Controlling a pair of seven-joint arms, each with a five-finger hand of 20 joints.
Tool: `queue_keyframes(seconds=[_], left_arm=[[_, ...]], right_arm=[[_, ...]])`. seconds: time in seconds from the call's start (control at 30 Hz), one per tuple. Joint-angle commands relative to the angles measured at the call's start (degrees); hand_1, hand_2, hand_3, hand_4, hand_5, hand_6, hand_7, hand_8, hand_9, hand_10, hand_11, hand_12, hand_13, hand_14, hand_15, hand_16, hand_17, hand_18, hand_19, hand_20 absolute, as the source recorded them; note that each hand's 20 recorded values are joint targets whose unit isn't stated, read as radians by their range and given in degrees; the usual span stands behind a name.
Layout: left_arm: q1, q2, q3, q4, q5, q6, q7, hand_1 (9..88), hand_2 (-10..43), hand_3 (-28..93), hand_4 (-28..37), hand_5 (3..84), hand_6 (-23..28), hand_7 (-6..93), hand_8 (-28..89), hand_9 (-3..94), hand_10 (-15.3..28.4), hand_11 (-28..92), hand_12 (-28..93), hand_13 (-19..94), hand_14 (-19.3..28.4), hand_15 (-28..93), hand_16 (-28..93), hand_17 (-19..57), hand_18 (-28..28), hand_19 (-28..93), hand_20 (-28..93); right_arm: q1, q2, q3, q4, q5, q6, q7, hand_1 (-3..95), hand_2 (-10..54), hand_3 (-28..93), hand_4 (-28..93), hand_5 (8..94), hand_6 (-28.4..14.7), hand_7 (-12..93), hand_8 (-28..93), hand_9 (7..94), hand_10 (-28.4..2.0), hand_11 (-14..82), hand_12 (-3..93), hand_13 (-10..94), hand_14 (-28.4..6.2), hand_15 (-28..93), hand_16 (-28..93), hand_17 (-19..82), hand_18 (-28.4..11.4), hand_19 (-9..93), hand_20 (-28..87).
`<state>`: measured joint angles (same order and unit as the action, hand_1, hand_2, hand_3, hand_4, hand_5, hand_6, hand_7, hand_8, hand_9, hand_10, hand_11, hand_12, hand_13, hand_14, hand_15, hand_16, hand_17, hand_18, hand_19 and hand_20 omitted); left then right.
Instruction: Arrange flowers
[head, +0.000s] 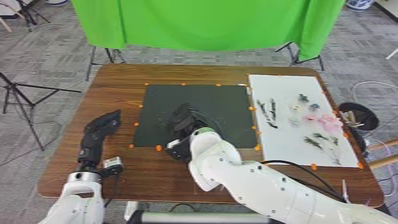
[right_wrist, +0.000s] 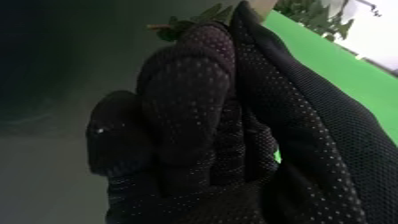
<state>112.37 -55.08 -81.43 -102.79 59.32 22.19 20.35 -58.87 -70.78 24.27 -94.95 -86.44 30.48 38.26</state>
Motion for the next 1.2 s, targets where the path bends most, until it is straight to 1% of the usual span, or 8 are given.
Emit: queue_keyframes(seconds=[0.03, 0.43, 0.6, 0.73, 0.8, 0.83, 0.93, 1.2], left_arm=[[0.5, -1.36, 1.1, 0.81, 0.14, -1.22, -1.07, 26.1, -7.1, 72, -21.4, 46.4, 2.3, 16.9, -8, 41.2, 12.4, 18, 10, 35, 15.9, 18, 0, 6.0, 10.4, 12, 14], [-0.2, -1.57, 1.5, 1.03, 0.22, -1.44, -1.18, 26.3, -6.9, 71, -21.5, 46.2, 2.3, 16.8, -8, 41.2, 12.4, 18, 10, 35, 15.9, 19, 0, 6.0, 10.4, 12, 14], [-0.3, -1.71, 1.62, 1.14, 0.14, -1.22, -1.33, 26.2, -6.9, 71, -21.4, 46.2, 2.3, 16.8, -8, 41.2, 12.4, 18, 10, 35, 15.9, 19, 0, 6.0, 10.4, 12, 14], [0.2, -1.65, 1.28, 0.87, 0.01, -1.33, -1.12, 26.2, -6.9, 72, -21.4, 46.1, 2.2, 16.8, -8, 41.1, 12.4, 18, 10, 35, 15.9, 18, 0, 6.0, 10.4, 12, 14], [-0.2, -1.68, 1.51, 1.24, -0.04, -1.34, -1.12, 26.2, -6.8, 71, -21.4, 46.0, 2.3, 16.8, -8, 41.1, 12.4, 18, 10, 35, 15.9, 18, 0, 5.9, 10.4, 12, 14], [0.1, -1.66, 1.34, 0.96, -0.03, -1.28, -1.24, 26.2, -6.9, 71, -21.4, 46.0, 2.3, 16.7, -8, 41.1, 12.4, 18, 10, 35, 15.9, 19, 0, 5.9, 10.4, 12, 14], [0.3, -1.7, 1.21, 0.87, -0.14, -1.25, -1.19, 26.3, -6.9, 72, -21.4, 46.1, 2.3, 16.7, -8, 41.1, 12.4, 18, 10, 35, 16.0, 19, 0, 5.9, 10.4, 12, 14], [-0.2, -1.62, 1.52, 1.15, -0.36, -1.41, -0.79, 26.1, -6.8, 71, -21.6, 46.0, 2.3, 16.7, -8, 41.1, 12.5, 18, 10, 35, 16.0, 19, 0, 5.8, 10.5, 12, 14]], right_arm=[[-0.8, -0.9, 1.0, 0.1, 5.3, 3.2, -0.4, 58.0, -9.5, 63, 18, 71.9, -5.7, 43, 13, 89.0, -11.4, 22.9, 45.3, 94, -2.3, 48, 23, 76, -4.6, 75, 38], [-0.8, -0.8, 1.4, -0.3, 10.6, 3.6, -1.6, 59.3, -9.5, 63, 12, 71.3, -5.5, 41, 12, 91.2, -13.2, 14.6, 38.9, 94, -4.0, 41, 20, 76, -4.9, 68, 40], [-0.9, -0.7, 1.6, -0.6, 12.0, 3.1, -1.9, 59.9, -9.5, 64, 7, 71.3, -5.3, 40, 11, 91.6, -12.3, 11.2, 35.9, 94, -4.0, 39, 18, 76, -5.0, 67, 40], [-1.2, -0.6, 1.8, -0.9, 13.1, 2.6, -1.7, 60.4, -9.5, 64, 4, 71.8, -5.2, 38, 10, 91.9, -11.6, 8.9, 34.5, 94, -4.1, 38, 18, 76, -5.2, 66, 40], [-1.2, -0.6, 1.9, -0.9, 13.3, 2.0, -1.8, 60.5, -9.5, 64, 4, 72.2, -5.2, 36, 10, 92.1, -11.7, 8.2, 33.6, 94, -4.2, 38, 18, 75, -5.3, 66, 40], [-1.2, -0.5, 1.9, -1.1, 13.5, 2.1, -1.8, 60.6, -9.5, 64, 3, 72.3, -5.2, 36, 10, 92.0, -11.7, 8.1, 33.3, 94, -4.2, 37, 18, 75, -5.3, 66, 40], [-1.4, -0.6, 2.3, -0.9, 13.5, 1.3, -1.6, 60.4, -9.5, 64, 3, 72.6, -5.2, 34, 10, 92.0, -11.9, 7.8, 32.1, 94, -4.3, 37, 18, 75, -5.6, 66, 40], [-1.5, -0.5, 2.7, -0.9, 14.0, 1.0, -1.8, 59.5, -9.5, 63, 2, 73.3, -5.6, 30, 11, 90.7, -12.9, 7.5, 28.1, 94, -4.6, 37, 17, 75, -5.9, 66, 40]])
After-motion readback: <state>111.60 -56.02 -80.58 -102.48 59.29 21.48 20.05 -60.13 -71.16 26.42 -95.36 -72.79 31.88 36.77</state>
